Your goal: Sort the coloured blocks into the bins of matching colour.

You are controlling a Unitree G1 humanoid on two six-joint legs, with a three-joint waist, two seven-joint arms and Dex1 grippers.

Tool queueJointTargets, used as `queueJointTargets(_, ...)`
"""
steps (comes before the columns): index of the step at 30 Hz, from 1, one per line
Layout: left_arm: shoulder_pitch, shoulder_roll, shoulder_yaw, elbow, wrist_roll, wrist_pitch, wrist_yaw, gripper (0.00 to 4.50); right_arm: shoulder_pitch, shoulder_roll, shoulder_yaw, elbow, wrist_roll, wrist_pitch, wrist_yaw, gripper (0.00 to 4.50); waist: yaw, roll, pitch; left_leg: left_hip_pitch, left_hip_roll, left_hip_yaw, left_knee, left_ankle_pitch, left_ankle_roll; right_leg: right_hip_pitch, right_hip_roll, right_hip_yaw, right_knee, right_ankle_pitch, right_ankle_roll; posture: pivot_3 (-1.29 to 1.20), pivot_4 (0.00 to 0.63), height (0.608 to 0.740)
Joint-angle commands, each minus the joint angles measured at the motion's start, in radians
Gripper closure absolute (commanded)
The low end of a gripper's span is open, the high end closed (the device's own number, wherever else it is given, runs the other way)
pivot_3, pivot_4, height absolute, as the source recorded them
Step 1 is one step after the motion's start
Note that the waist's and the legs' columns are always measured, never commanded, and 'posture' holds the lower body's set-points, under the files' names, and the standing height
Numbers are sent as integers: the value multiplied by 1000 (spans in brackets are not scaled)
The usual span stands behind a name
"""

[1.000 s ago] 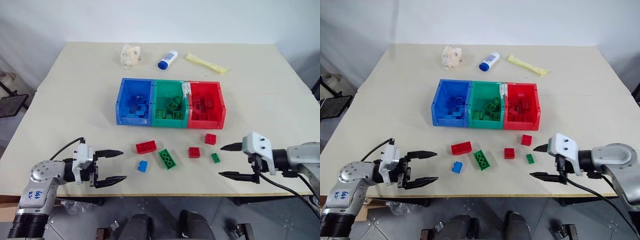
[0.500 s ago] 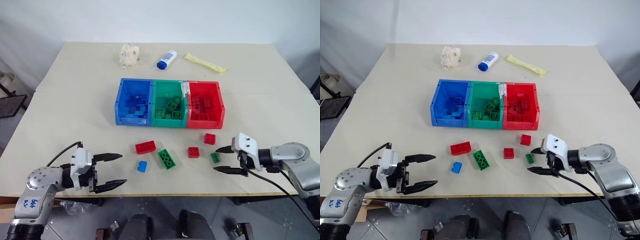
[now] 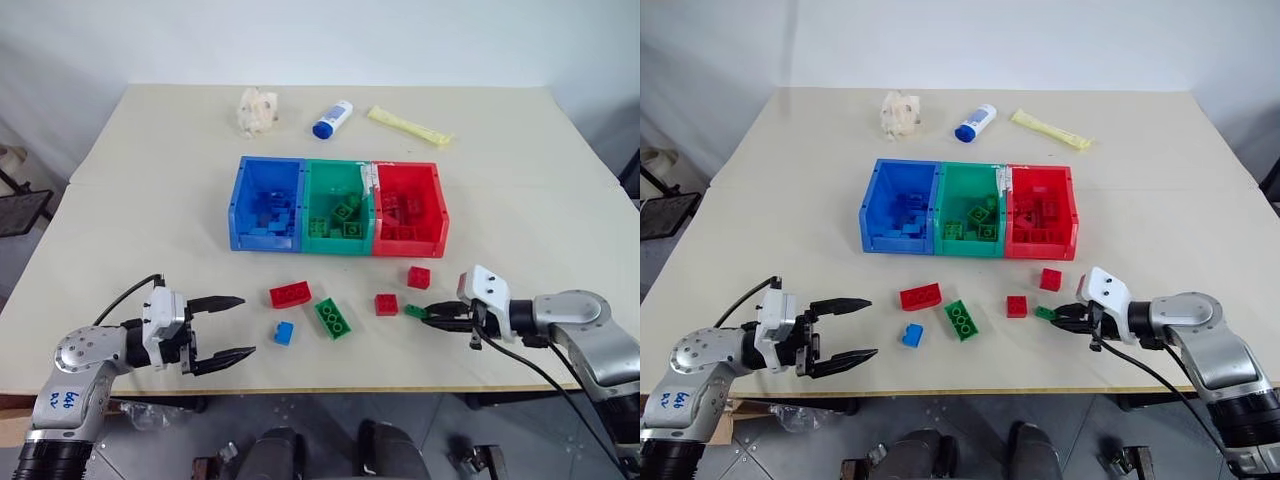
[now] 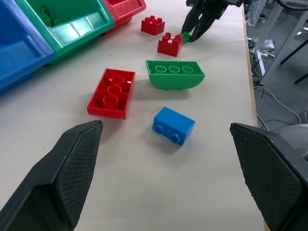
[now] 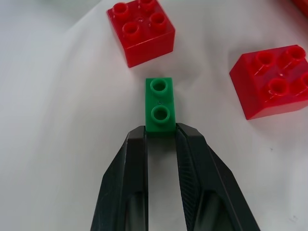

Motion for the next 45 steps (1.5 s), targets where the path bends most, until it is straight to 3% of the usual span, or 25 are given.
queueJointTargets(1, -25, -6, -1, 29, 7, -22, 2, 0, -21, 5, -55, -79, 52, 34, -24, 4070, 0, 0, 0, 0, 0, 0, 0, 0, 0, 0, 0, -1, 0, 0, 0, 0, 150, 740)
queueJointTargets(5, -60, -11, -7, 76, 17, -38, -4, 0, -102, 23, -62, -93, 74, 61, -55, 4070, 0, 0, 0, 0, 0, 0, 0, 0, 0, 0, 3, -2, 0, 0, 0, 0, 150, 740)
queueJointTargets(9, -108, -24, -21, 133, 35, -63, -7, 0, -327, 103, -12, 2, 44, 51, -89, 4070, -10, 0, 0, 0, 0, 1, 0, 0, 0, -1, 6, -2, 0, 0, 0, 0, 150, 740)
queueJointTargets(19, -194, -49, -53, 217, 60, -109, -12, 0, -754, 354, 112, 494, -128, -135, -172, 4070, -35, 0, 0, -1, 0, 0, 0, 0, 0, -3, 8, -4, 3, 0, 0, 0, 150, 740)
queueJointTargets(23, -211, -50, -54, 234, 64, -122, -10, 0, -788, 388, 109, 578, -144, -200, -156, 2853, -36, 0, 0, -1, 0, -3, 0, 0, 0, -3, 8, -5, 6, 0, 0, 0, 150, 740)
queueJointTargets(31, -243, -47, -59, 265, 70, -136, -16, 0, -765, 358, 78, 534, -125, -217, -96, 84, -50, 0, 0, -1, 0, -3, 0, 0, 0, -2, 8, -5, 6, 0, 0, 0, 150, 740)
queueJointTargets(36, -275, -46, -62, 308, 72, -150, -34, 0, -658, 296, 40, 369, -48, -177, -7, 30, -47, 0, 0, -1, 0, -3, 0, 0, 0, -2, 8, -5, 6, 0, 0, 0, 150, 740)
queueJointTargets(45, -333, -48, -66, 403, 73, -185, -72, 0, -249, 59, -75, -52, 90, 3, 76, 30, -23, 0, 0, -1, 0, -1, 0, 0, 0, -2, 8, -5, 4, 0, 0, 0, 150, 740)
